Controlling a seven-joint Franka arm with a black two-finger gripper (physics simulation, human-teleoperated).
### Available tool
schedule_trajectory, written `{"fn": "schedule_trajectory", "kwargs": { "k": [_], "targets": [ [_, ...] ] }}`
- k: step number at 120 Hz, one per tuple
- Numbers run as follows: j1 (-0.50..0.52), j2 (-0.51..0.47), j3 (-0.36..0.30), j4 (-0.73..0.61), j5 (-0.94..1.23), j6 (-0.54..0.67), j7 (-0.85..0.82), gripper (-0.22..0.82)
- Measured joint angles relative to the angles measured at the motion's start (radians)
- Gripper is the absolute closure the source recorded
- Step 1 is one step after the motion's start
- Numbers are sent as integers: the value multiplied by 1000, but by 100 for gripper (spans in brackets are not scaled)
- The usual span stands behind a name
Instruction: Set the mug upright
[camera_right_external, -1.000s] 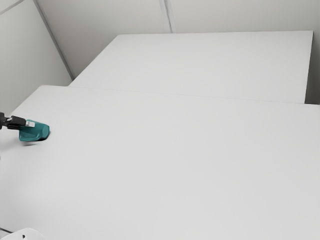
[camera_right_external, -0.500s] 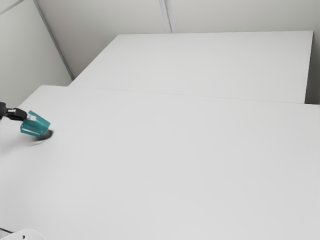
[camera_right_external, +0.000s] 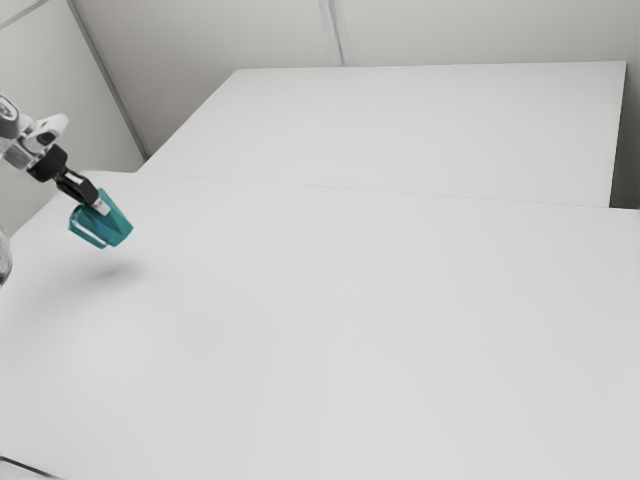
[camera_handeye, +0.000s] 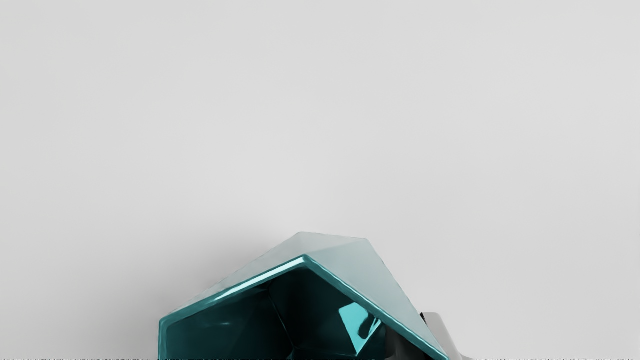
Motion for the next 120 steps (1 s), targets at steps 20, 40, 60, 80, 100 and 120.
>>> {"fn": "schedule_trajectory", "kwargs": {
  "k": [20,40,60,80,100,120],
  "targets": [
    [-317,-124,212,-115,59,19,-88,79],
    [-455,-265,216,-250,187,55,-211,79],
    [-579,-369,216,-399,305,120,-353,79],
    [-613,-427,183,-499,379,181,-493,79],
    [-571,-506,84,-595,452,225,-629,79],
    [-567,-560,56,-683,511,247,-760,78]
  ]
}}
